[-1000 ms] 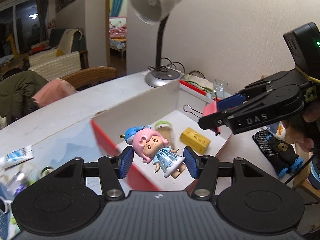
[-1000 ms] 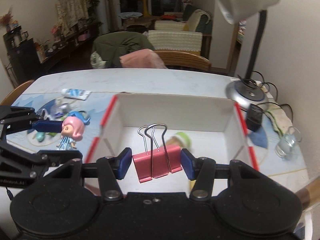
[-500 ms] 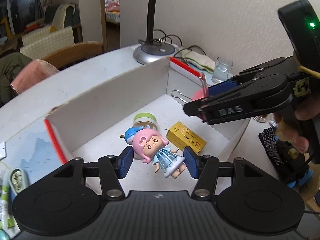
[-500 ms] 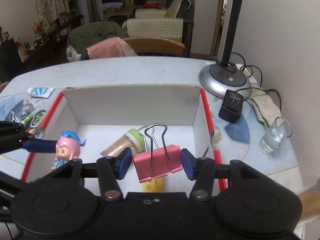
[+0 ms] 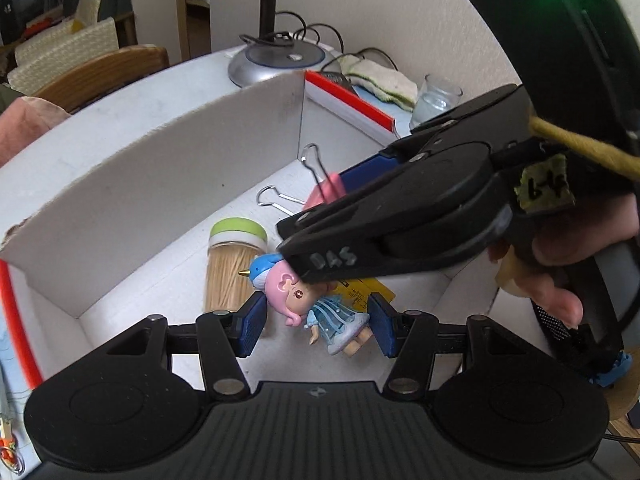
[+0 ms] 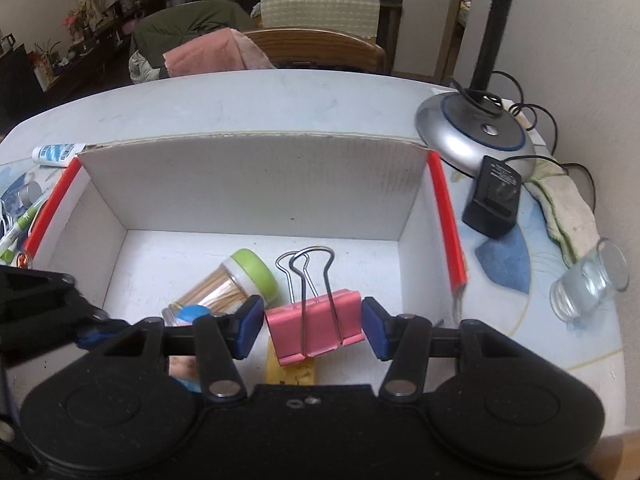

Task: Organize rigid objects
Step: 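Carry the doll and pink clip into the shoebox and open both tools, then withdraw both tools from the shoebox back over the remaining items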

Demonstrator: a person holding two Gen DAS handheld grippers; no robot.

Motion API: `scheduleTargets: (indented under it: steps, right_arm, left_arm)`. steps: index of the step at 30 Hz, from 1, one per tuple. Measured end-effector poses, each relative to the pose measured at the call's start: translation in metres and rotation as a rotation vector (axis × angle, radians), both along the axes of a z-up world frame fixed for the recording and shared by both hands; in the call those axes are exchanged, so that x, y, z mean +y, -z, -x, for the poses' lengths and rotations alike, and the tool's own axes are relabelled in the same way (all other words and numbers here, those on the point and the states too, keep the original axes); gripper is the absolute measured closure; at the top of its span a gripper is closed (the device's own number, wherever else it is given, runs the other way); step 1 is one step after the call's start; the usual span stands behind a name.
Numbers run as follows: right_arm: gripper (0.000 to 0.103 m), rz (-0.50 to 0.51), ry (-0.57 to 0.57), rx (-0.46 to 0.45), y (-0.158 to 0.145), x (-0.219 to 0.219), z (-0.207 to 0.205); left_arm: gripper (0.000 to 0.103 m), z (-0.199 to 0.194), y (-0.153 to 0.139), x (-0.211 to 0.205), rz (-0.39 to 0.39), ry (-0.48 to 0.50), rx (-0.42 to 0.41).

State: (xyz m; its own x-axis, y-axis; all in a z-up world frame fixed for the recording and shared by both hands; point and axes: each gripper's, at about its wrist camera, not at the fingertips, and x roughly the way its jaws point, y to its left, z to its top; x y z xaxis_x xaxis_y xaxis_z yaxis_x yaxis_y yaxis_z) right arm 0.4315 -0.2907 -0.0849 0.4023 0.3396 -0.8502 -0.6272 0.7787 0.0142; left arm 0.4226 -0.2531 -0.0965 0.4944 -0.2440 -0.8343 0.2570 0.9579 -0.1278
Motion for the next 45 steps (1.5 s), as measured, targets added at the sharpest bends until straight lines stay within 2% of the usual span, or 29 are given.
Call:
scheduleTargets:
  steps: [5, 17, 30, 40, 45]
  right_arm:
    - [0.05, 0.041, -0.02, 0.02, 0.01, 0.008, -0.005]
    - [0.048, 0.027, -0.022, 0.079, 0.015, 0.007, -0.012]
    - [0.04, 0.001, -0.024, 0.033, -0.005, 0.001, 0.006]
    - [0.039, -0.027, -0.034, -0.009, -0.033, -0.006, 0.033]
    - [0.034, -0.043, -0.042, -0.039, -0.049, -0.005, 0.051]
  left_arm:
    - [0.048, -0.009, 0.01, 0.0, -0.003, -0.005, 0.033]
    - [0.049, -0.023, 0.023, 0.005, 0.021, -0.026, 0.175]
    - [0.047, 0.003, 0.0, 0.014, 0.043, -0.04, 0.059]
    - [0.047, 0.033, -0.031, 0.036, 0.054, -0.1, -0.056]
    - [0.044, 0.053, -0.046, 0.055, 0.053, -0.137, -0.109]
